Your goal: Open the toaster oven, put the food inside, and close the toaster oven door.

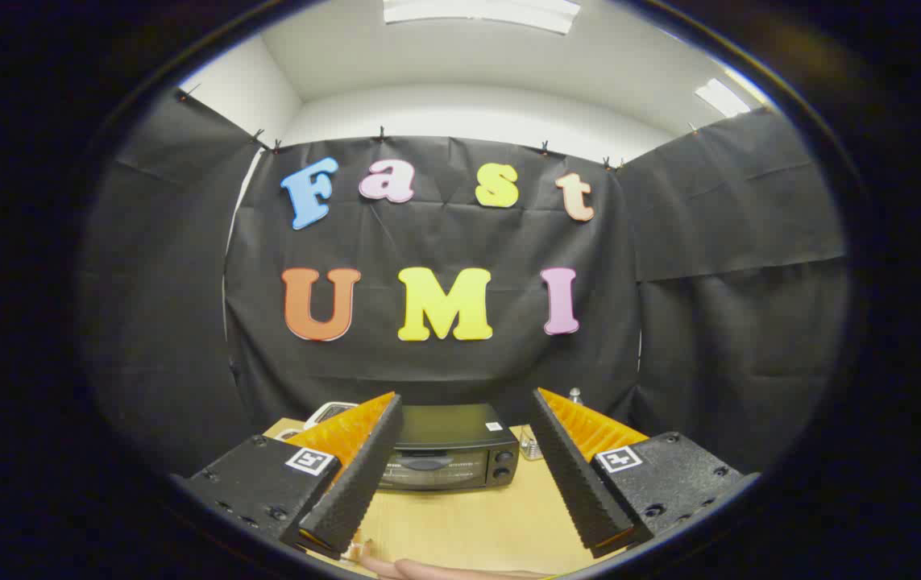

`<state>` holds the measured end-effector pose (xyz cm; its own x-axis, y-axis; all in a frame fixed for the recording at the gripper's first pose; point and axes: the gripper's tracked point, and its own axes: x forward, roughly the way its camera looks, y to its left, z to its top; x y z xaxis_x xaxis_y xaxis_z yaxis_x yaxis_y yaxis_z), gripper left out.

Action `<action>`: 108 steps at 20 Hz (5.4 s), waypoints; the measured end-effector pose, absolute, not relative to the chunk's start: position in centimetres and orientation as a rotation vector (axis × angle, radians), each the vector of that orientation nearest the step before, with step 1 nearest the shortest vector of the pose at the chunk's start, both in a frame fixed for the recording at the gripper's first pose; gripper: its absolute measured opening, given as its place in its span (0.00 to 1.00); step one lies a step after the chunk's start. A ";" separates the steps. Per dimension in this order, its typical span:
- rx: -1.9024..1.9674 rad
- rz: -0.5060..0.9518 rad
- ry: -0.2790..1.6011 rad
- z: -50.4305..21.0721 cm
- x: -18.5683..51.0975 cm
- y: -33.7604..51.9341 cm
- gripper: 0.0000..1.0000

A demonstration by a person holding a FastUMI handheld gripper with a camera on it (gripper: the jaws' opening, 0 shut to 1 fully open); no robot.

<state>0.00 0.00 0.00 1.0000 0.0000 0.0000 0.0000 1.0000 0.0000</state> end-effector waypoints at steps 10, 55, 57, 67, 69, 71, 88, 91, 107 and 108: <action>0.005 0.006 -0.003 -0.4 -0.1 -0.6 1.00; -0.104 0.095 0.452 -27.4 25.4 7.4 1.00; -0.080 0.098 0.471 -27.9 24.5 7.2 1.00; -0.031 0.157 0.487 -30.3 18.8 6.3 1.00; -0.038 0.157 0.474 -31.0 17.8 6.1 1.00; -0.036 0.157 0.467 -31.7 16.8 6.0 1.00; -0.039 0.157 0.476 -38.3 12.2 5.3 1.00; 0.000 0.153 0.501 -39.6 11.8 5.3 1.00; 0.241 0.389 0.709 -34.9 8.1 7.1 0.98; 0.286 0.433 0.758 -34.6 7.3 7.9 0.98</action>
